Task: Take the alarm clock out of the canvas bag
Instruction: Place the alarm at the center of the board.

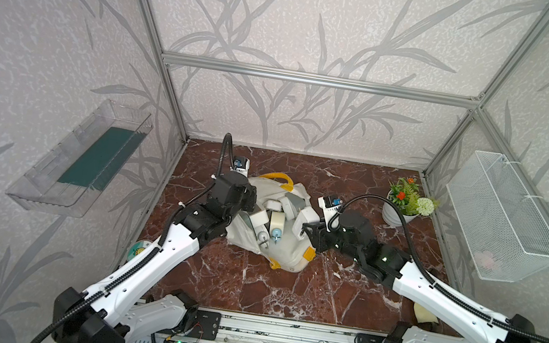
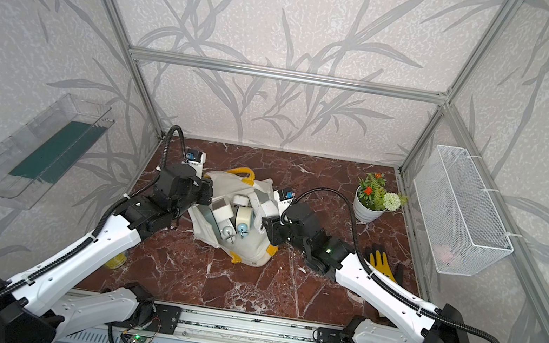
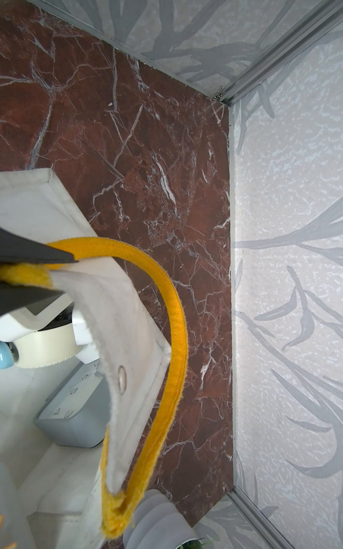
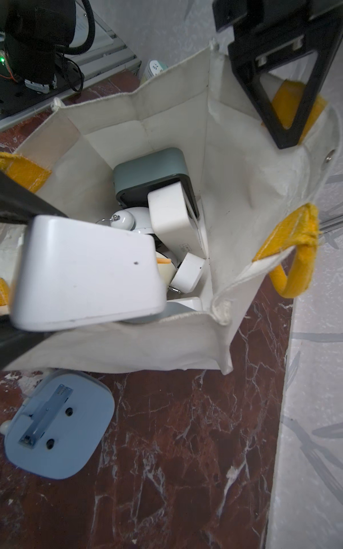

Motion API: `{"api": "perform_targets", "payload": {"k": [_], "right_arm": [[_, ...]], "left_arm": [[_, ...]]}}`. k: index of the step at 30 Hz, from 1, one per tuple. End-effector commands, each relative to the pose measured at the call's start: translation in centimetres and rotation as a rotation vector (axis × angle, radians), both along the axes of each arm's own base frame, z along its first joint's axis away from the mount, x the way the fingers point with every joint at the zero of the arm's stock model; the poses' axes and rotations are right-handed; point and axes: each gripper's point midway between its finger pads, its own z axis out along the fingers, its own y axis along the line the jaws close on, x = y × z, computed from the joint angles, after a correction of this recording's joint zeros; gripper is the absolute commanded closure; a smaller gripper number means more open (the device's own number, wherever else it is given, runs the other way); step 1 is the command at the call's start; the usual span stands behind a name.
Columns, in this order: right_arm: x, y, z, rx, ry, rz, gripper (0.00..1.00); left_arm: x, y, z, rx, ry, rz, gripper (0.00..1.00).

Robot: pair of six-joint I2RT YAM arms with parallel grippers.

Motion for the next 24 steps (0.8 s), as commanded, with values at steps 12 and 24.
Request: {"api": "perform_targets", "payload": {"k": [12,24], "right_arm": [[1.1,-3.5,3.8,0.223,-0.067,-0.072,0.80],[2.7,-8.5,3.4,0.295,-0.046,-0.211,0.81]], "left_arm": [[0.3,1.0,1.3,0.012,-0.027,0.052,1.00],[0.2,1.0,1.2,0.016,-0.024,0.053,1.00]]}}
